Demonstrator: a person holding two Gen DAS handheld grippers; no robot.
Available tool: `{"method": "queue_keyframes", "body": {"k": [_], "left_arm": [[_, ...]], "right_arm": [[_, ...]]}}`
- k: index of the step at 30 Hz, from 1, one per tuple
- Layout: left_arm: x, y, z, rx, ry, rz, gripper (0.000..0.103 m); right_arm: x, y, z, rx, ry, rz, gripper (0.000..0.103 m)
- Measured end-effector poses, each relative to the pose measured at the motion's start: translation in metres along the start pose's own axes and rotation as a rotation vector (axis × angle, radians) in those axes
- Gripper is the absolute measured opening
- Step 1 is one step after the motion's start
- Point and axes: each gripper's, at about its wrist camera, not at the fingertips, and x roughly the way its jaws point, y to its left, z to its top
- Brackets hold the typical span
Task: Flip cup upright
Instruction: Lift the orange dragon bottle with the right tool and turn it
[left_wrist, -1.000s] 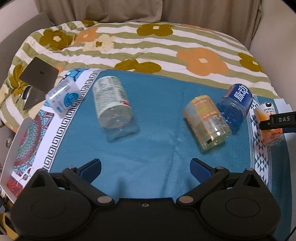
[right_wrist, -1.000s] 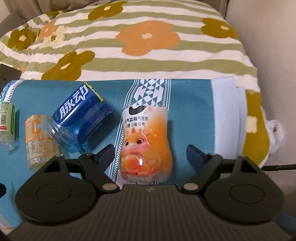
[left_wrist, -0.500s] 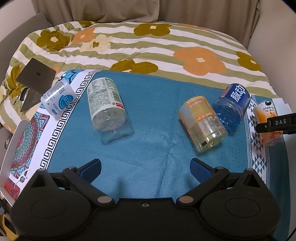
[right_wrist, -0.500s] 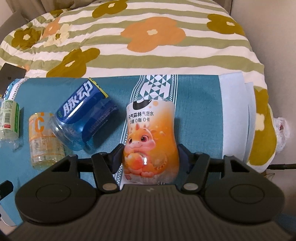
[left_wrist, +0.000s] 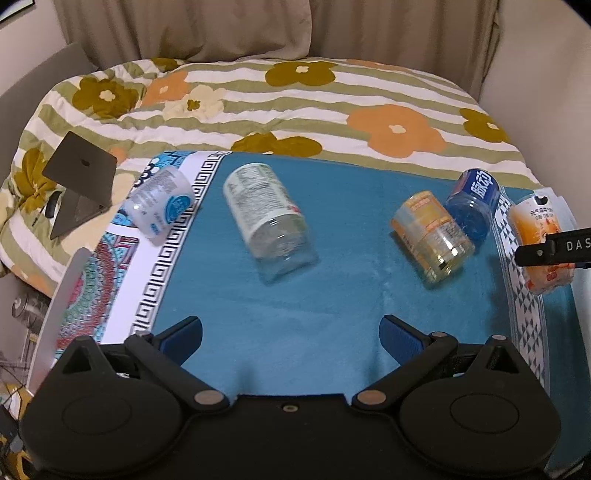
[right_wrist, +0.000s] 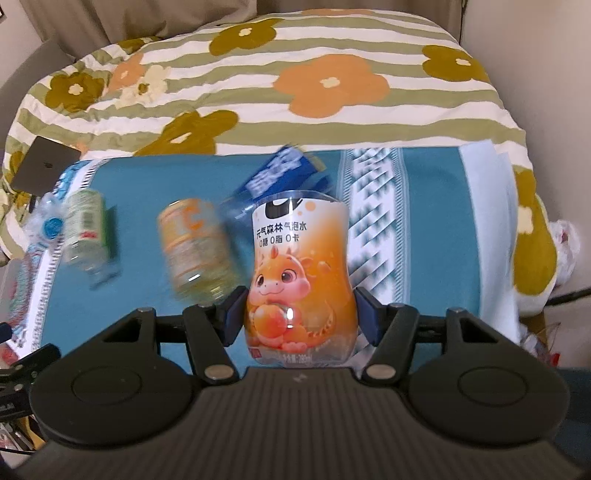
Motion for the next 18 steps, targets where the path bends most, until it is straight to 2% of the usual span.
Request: {"method": "queue_keyframes", "body": {"k": [11, 18], "left_arm": [[-0.016, 0.058, -0.027, 0.068, -0.016, -0.05, 0.103], [-0.009, 0.085, -0.042, 0.099, 0.013, -0.069, 0.103]], "right_arm": [[-0.003, 0.078, -0.058, 0.074, 0.03, 0.022, 0.076], [0.019, 0.114, -0.087, 0.104, 0.074, 0.005, 0.076]]}}
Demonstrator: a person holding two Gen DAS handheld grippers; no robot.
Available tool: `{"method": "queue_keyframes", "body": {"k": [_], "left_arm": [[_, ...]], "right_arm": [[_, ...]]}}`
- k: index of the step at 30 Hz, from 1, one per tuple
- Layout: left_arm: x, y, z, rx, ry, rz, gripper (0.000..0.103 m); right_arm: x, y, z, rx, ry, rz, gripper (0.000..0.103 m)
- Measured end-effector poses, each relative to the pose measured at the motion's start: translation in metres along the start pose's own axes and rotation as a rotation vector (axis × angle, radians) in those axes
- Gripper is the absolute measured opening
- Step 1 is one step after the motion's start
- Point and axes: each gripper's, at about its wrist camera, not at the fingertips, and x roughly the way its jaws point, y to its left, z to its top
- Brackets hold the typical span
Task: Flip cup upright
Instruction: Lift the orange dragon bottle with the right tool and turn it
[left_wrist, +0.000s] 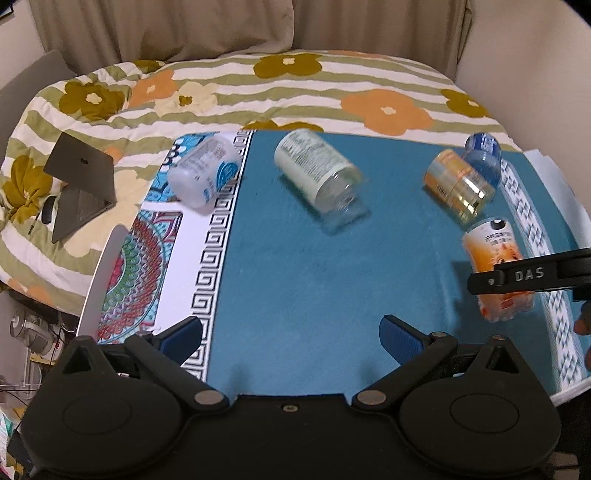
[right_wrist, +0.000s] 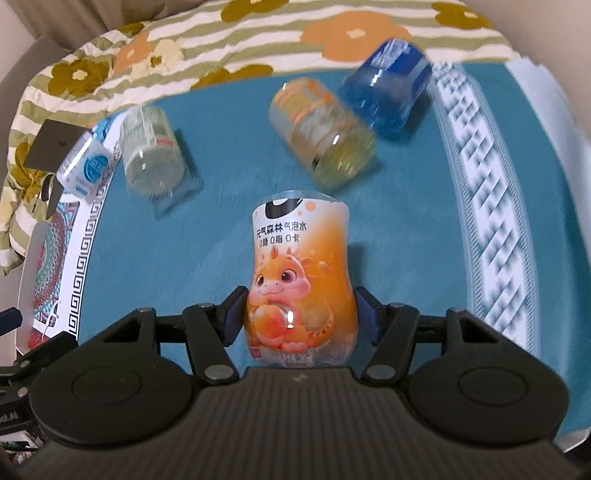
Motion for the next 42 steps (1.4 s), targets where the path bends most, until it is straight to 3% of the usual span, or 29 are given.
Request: {"method": "queue_keyframes", "body": {"k": [13, 18, 42], "left_arm": [[0.01, 0.025, -0.01, 0.028, 0.017, -0.03, 0.103], [0.011, 0.027, -0.009, 0.029, 0.016, -0.038, 0.103], [0.009, 0.012, -0.004, 0.034, 0.014, -0.037, 0.103]], "right_arm": [[0.018, 0.027, -0.016, 0.027, -0.014, -0.044, 0.078], [0.016, 0.029, -0.015, 0.034, -0.024, -0.052, 0.098], [0.013, 0.022, -0.012, 0.023, -0.018, -0.036, 0.098]]}}
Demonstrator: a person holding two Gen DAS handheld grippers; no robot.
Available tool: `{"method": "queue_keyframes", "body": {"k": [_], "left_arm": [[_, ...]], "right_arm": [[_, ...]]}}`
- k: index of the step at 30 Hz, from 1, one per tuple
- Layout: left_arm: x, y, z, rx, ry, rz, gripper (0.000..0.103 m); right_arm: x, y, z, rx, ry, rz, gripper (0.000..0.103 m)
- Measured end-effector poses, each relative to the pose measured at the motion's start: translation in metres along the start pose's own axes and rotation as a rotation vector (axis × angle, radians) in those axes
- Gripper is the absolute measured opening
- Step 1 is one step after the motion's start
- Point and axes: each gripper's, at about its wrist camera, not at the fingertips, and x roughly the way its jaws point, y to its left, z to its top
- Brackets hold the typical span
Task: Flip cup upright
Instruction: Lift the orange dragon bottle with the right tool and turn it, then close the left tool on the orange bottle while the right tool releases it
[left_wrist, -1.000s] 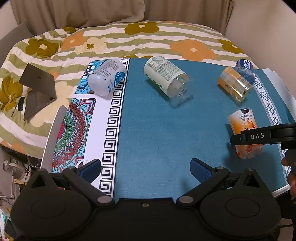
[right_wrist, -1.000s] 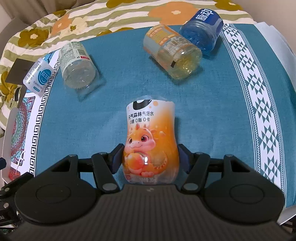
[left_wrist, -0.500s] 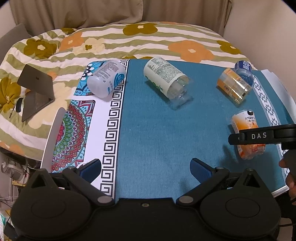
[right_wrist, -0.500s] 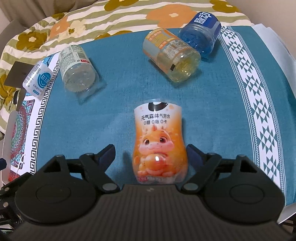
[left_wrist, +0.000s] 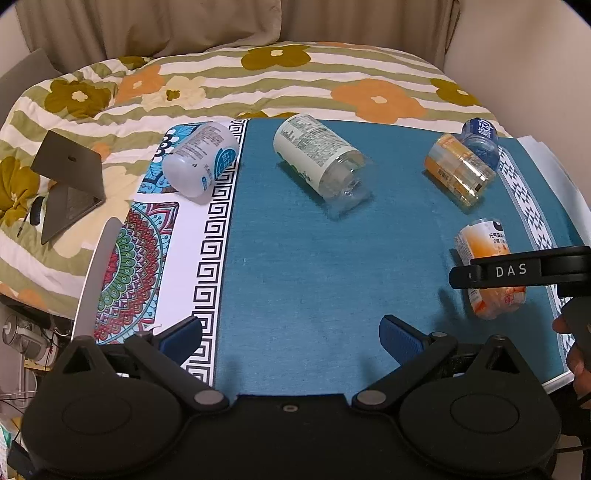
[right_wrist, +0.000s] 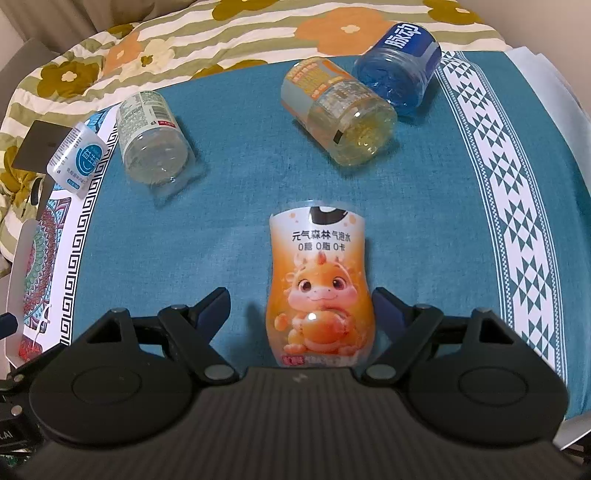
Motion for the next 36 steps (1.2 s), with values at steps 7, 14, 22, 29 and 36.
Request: {"method": "queue_keyframes", "body": {"k": [7, 14, 22, 29, 36], "left_arm": [[-0.01, -0.017, 0.012, 0.004, -0.011, 0.003, 0.103], [-0.021, -0.061, 0.044, 0.03, -0.006, -0.033, 0.103], [0.012, -0.13, 0.087, 0.023, 0.115, -0.081, 0.102], [0.06, -0.167, 0.106, 0.008, 0.268, -0.068, 0.093], [0.091, -0.184, 0.114, -0.02, 0.375, -0.068, 0.09]], "right_arm": [[-0.015, -0.015, 0.009, 0.01, -0.01, 0.021, 0.098], [-0.058, -0.058, 0.032, 0.007, -0.084, 0.032, 0.099], [-0.075, -0.136, 0.055, 0.04, -0.099, 0.032, 0.099], [-0.051, -0.178, 0.066, 0.025, -0.053, 0.064, 0.099], [-0.025, -0.195, 0.073, 0.027, 0.005, 0.127, 0.099]]}}
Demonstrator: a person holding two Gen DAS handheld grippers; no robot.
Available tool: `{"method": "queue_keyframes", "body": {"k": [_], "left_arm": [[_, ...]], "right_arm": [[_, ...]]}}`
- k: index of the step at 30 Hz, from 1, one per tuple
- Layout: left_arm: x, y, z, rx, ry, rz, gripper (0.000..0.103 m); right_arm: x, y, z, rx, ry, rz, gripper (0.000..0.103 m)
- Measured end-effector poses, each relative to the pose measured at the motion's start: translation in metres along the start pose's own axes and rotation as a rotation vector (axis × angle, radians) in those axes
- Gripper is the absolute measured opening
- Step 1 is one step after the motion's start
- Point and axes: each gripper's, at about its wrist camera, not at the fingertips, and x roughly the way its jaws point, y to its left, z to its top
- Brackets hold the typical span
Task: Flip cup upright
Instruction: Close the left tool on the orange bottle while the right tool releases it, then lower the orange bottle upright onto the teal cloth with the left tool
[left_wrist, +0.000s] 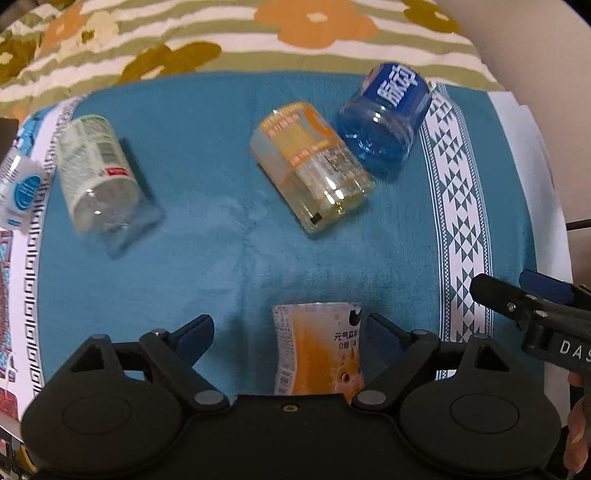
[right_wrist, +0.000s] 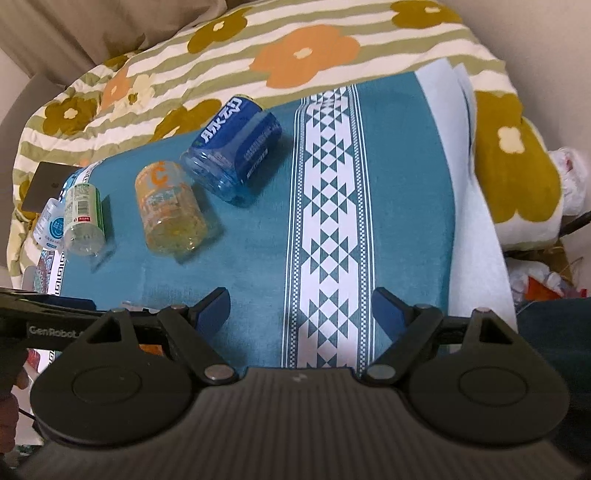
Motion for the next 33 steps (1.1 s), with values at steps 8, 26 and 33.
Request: {"method": "queue_keyframes", "body": {"k": [8, 26, 33], "left_arm": [[0.017, -0.006, 0.009, -0.032, 0.073, -0.038, 0.078], [-0.034, 0.013, -0.016, 0.004, -0.15, -0.149, 0.057], [-0.062, 0.029, -0.063, 0.086, -0.481, -0.091, 0.057]], "right_arm": [[0.011, -0.01, 0.006, -0.006, 0.028, 0.024, 0.099], [-0.01, 0.002, -0.002, 0.027, -0.029, 0.015, 0.099], [-0.017, 0.024, -0.023, 0.047, -0.072, 0.025, 0.099]]}}
